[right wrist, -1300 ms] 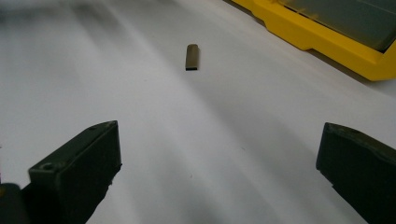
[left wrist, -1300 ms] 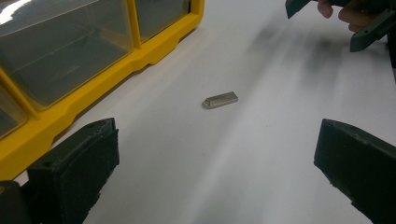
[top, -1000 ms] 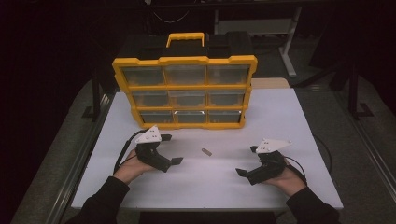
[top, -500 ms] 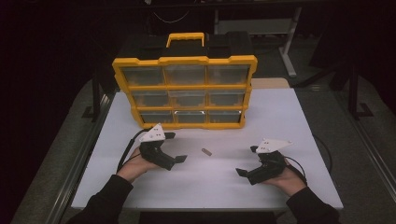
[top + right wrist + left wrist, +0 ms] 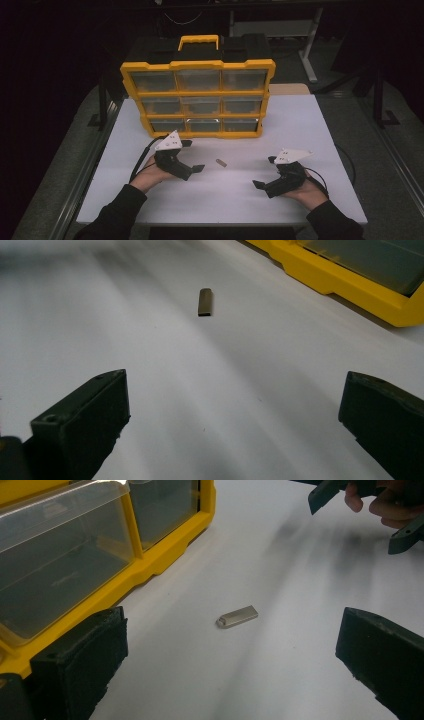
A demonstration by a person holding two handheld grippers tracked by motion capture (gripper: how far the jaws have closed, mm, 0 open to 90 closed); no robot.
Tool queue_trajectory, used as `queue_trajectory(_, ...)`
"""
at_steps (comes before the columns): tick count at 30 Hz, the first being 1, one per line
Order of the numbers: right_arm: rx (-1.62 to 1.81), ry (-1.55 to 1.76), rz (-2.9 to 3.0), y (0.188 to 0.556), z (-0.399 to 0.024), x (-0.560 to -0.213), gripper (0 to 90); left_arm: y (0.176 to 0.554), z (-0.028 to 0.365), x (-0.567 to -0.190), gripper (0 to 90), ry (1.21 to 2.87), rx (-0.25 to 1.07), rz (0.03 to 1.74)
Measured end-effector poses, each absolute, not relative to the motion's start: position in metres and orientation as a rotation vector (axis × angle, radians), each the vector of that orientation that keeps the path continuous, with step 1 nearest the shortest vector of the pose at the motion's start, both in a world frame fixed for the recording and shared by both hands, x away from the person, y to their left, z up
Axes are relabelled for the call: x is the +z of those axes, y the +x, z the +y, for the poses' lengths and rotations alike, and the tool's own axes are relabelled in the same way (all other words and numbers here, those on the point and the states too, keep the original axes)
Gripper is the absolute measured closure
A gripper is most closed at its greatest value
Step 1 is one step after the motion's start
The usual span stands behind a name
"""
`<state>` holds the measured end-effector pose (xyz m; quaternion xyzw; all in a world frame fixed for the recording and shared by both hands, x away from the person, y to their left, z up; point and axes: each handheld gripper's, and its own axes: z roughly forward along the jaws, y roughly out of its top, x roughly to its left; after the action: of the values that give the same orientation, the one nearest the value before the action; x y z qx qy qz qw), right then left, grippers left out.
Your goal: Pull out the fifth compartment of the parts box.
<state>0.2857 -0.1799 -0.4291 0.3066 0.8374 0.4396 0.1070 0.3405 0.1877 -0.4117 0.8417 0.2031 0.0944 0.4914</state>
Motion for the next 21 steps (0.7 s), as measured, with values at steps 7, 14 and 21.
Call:
queue_trajectory(7,1.294,0.898,2.468,0.286,-0.18,-0.429,0.0,0.344,0.185,-0.412,0.0,2.038,0.23,0.492)
queue_trajectory(14,1.292,0.901,2.468,0.286,-0.18,-0.429,0.0,0.346,0.179,-0.41,0.1,2.037,0.229,0.482)
queue_trajectory(21,1.289,0.901,2.469,0.286,-0.18,-0.429,0.0,0.349,0.173,-0.408,0.0,2.035,0.231,0.476)
